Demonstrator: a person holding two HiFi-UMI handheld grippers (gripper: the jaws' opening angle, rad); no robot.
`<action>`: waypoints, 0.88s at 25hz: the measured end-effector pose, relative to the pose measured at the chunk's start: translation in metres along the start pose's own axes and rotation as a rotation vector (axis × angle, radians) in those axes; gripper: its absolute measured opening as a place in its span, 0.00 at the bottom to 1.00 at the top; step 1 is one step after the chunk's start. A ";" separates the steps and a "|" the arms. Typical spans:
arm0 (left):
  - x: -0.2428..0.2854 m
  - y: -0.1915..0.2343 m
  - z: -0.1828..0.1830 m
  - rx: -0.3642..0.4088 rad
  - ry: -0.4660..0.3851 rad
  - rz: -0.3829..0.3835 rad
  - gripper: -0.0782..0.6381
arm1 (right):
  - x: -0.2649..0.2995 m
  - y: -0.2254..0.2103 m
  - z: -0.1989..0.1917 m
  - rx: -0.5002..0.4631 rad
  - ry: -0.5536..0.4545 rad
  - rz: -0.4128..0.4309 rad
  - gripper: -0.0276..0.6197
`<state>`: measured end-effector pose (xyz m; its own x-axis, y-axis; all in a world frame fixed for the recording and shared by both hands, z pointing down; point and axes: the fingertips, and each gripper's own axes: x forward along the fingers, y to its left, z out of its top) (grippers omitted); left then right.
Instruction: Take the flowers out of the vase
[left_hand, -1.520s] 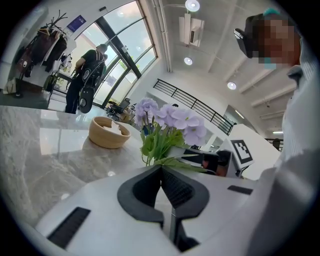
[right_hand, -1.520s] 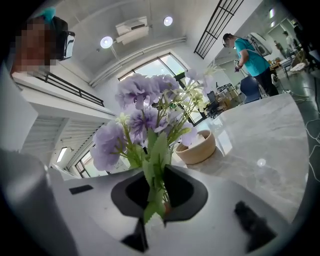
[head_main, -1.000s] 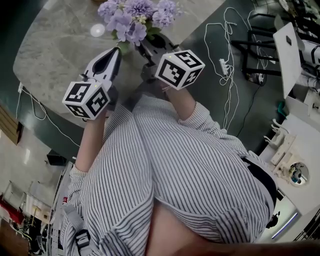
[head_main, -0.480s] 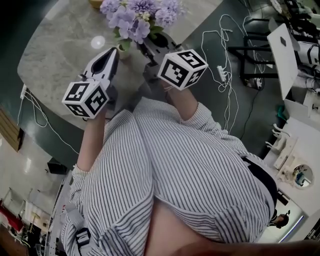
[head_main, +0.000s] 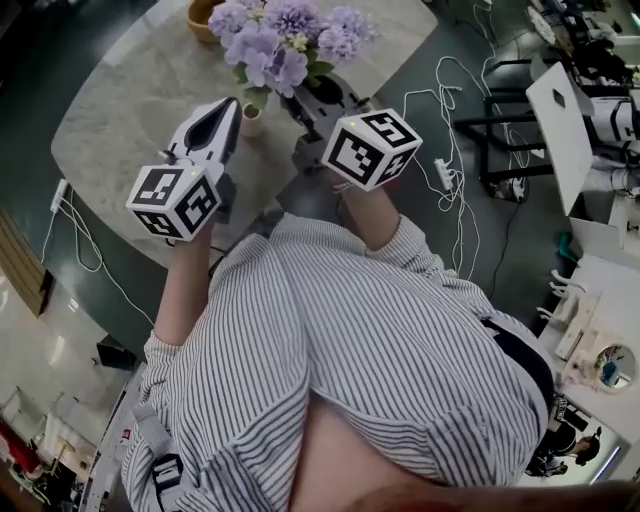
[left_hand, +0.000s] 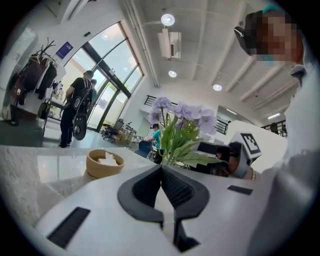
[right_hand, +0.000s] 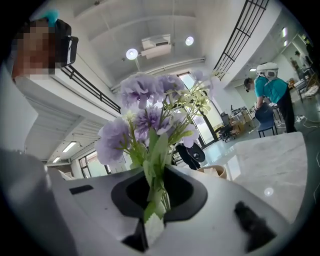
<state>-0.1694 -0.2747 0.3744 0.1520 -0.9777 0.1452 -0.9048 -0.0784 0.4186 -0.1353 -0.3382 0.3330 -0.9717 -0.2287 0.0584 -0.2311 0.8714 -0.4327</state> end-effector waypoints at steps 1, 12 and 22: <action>-0.002 -0.003 0.005 0.020 -0.010 -0.001 0.12 | -0.001 0.004 0.003 -0.007 -0.006 0.008 0.11; -0.010 -0.029 0.042 0.148 -0.117 -0.002 0.12 | -0.017 0.023 0.037 -0.057 -0.049 0.047 0.11; -0.033 -0.044 0.071 0.211 -0.203 -0.040 0.12 | -0.031 0.050 0.063 -0.033 -0.152 0.102 0.11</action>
<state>-0.1627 -0.2523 0.2879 0.1259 -0.9903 -0.0585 -0.9656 -0.1359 0.2216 -0.1139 -0.3144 0.2530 -0.9724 -0.1992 -0.1216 -0.1357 0.9065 -0.3999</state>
